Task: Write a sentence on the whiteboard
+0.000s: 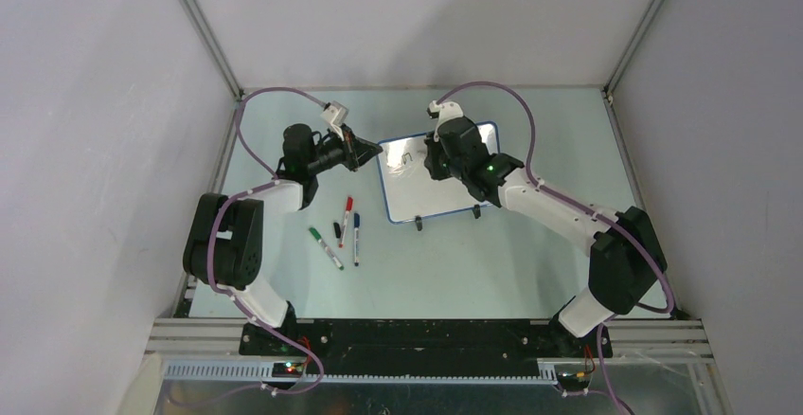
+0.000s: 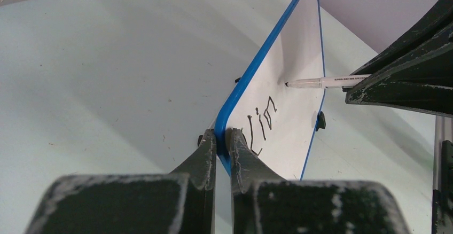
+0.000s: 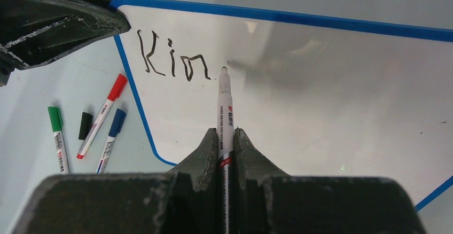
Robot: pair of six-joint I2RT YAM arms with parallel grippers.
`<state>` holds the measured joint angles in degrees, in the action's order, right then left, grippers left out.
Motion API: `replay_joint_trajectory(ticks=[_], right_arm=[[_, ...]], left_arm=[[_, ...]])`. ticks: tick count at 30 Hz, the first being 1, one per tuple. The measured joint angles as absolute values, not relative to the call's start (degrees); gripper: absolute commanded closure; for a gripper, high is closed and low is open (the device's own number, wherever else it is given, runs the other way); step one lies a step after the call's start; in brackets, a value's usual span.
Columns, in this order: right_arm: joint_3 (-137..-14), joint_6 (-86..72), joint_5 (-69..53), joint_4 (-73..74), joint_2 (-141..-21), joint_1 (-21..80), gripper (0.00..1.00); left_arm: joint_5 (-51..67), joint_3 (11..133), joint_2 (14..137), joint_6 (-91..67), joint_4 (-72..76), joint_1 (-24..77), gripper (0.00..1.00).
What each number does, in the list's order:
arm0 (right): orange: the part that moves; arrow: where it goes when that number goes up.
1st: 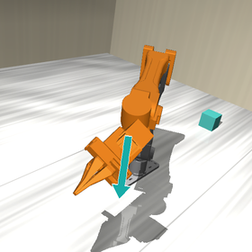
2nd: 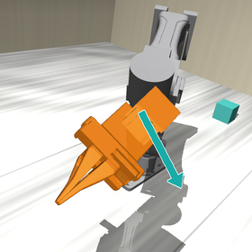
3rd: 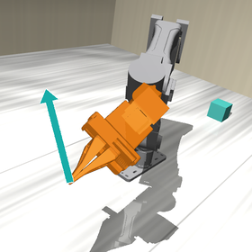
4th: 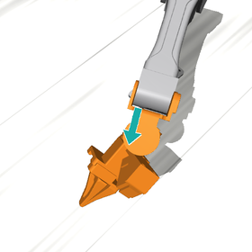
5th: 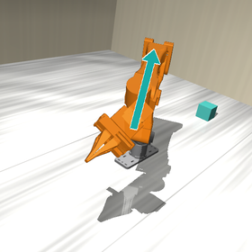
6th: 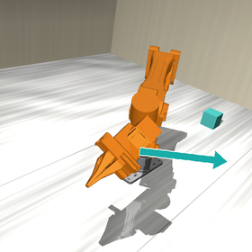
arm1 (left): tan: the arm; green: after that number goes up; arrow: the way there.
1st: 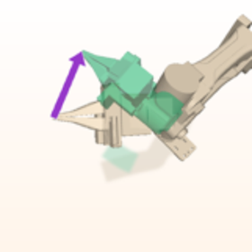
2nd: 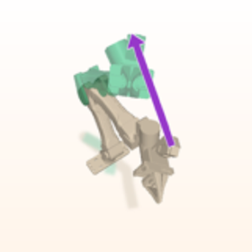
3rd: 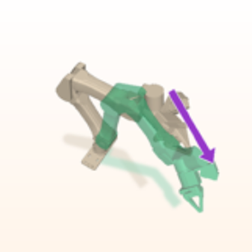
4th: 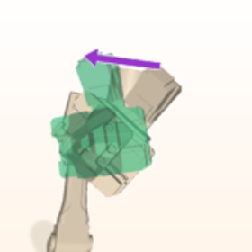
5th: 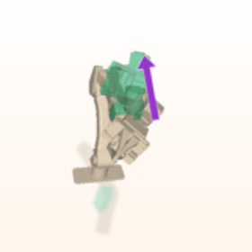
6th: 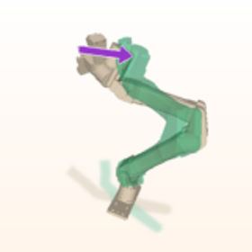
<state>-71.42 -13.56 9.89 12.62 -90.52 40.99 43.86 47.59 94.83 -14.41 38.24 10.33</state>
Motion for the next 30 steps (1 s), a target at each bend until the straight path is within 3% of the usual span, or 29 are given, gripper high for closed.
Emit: replay_joint_trajectory(ticks=[30], right_arm=[[-73.8, -14.8, 10.0, 13.0, -92.8, 40.1, 1.0]], left_arm=[[43.3, 47.6, 94.5, -13.0, 37.6, 10.6, 1.0]])
